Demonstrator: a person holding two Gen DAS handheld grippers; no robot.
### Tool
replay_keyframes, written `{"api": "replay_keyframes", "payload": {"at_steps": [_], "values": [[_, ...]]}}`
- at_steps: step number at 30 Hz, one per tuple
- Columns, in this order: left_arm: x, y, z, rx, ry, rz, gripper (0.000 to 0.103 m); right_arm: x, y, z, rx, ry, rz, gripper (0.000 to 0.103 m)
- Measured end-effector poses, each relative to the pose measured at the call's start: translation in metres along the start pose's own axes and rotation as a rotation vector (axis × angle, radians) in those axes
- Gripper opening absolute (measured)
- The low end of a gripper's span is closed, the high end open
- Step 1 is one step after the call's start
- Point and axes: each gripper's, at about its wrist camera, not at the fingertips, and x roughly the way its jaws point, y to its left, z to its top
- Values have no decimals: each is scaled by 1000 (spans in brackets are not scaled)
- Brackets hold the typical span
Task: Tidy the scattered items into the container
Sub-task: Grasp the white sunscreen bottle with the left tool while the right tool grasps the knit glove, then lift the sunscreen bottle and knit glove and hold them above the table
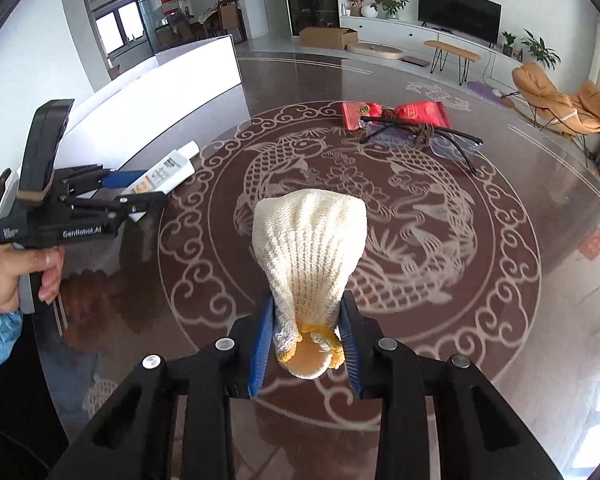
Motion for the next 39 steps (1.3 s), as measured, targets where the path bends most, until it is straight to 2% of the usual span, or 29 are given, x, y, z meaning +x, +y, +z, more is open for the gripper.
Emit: {"api": "replay_keyframes", "payload": {"at_steps": [2,4,6,7,8,11,15,23,31,39], "values": [[-3,-4,-6,-6,-2,6,52,-14,-3,-27,17,-30,-58,44],[-6,-8,-9,-10,-14,22,54,-23,-11,-43,62,-64,-56,76],[-3,-9,-9,-17,-12,38,70,-25,-20,-47,108,-80,-54,77],[1,-8,-8,-27,11,46,97,-23,-25,-46,122,-82,-55,77],[5,-4,-8,-42,40,36,103,-20,-30,-40,126,-85,-72,77],[1,2,-8,-64,25,9,103,-5,-35,-23,110,-78,-103,79],[2,-3,-7,-37,36,33,103,15,-29,-10,60,-41,-123,81],[3,-3,-8,-42,39,39,103,27,-29,-9,76,-36,-138,83],[5,-11,-5,-69,38,62,103,36,-26,-2,69,-25,-128,93],[6,-12,-5,-68,39,61,103,34,-26,-1,67,-24,-128,94]]}}
